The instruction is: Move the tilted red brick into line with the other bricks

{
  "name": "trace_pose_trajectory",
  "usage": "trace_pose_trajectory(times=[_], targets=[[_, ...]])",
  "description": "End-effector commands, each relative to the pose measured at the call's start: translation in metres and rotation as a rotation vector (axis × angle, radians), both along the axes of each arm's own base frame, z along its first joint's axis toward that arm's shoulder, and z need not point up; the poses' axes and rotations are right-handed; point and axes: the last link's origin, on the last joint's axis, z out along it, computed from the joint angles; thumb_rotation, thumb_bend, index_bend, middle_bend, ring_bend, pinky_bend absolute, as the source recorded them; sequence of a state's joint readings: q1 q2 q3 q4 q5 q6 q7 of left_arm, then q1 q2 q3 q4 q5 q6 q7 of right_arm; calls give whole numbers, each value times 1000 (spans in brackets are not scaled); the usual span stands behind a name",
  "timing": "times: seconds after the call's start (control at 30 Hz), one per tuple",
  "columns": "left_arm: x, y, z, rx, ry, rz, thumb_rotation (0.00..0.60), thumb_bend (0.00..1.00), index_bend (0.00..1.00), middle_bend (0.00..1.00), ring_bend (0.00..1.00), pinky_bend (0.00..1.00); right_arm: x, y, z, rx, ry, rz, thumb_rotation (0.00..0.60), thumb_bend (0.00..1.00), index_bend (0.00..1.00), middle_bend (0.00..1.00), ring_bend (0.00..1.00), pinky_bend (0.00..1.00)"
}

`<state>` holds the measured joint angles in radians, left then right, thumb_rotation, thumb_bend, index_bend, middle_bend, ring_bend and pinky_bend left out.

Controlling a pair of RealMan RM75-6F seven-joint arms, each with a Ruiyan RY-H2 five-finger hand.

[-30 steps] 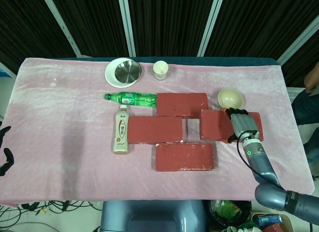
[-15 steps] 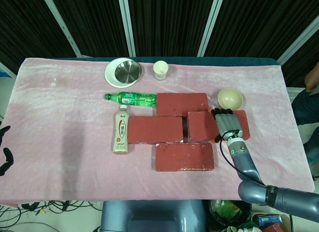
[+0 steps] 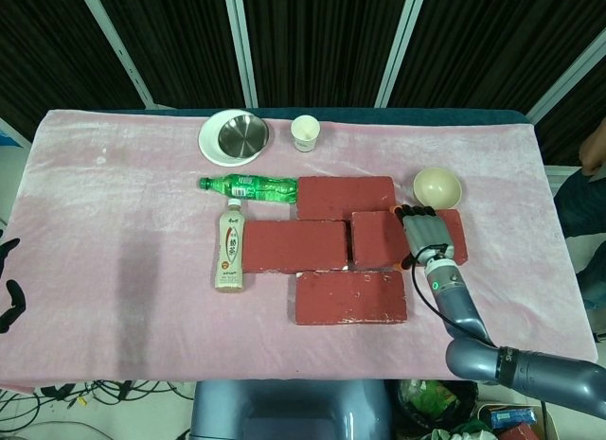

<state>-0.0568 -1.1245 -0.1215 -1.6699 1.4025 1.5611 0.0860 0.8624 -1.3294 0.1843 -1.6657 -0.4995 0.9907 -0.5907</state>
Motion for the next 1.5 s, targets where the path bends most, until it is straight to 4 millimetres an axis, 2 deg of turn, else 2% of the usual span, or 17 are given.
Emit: trace_pose_trajectory(times=[0.03, 0.93, 1.37, 1.5], targets=[[0, 0, 0, 0, 0, 1, 600, 735, 160, 42, 0, 0, 1, 0, -1, 3, 0, 1, 600, 28, 191, 307, 225, 91], [0, 0, 0, 2, -1, 3, 600, 735, 160, 42, 0, 0, 1, 0, -16, 12, -1, -3, 600, 29, 192, 295, 220, 91], [0, 1, 0, 2, -1, 4, 600, 735, 160, 42, 0, 0, 2, -1, -23, 22, -8, -8, 600, 28, 185, 234, 194, 91], [0, 1, 0, 1, -1, 4, 600, 735, 159, 42, 0, 0, 2, -1, -24, 26, -5, -8, 600, 21, 136, 193, 144, 91]])
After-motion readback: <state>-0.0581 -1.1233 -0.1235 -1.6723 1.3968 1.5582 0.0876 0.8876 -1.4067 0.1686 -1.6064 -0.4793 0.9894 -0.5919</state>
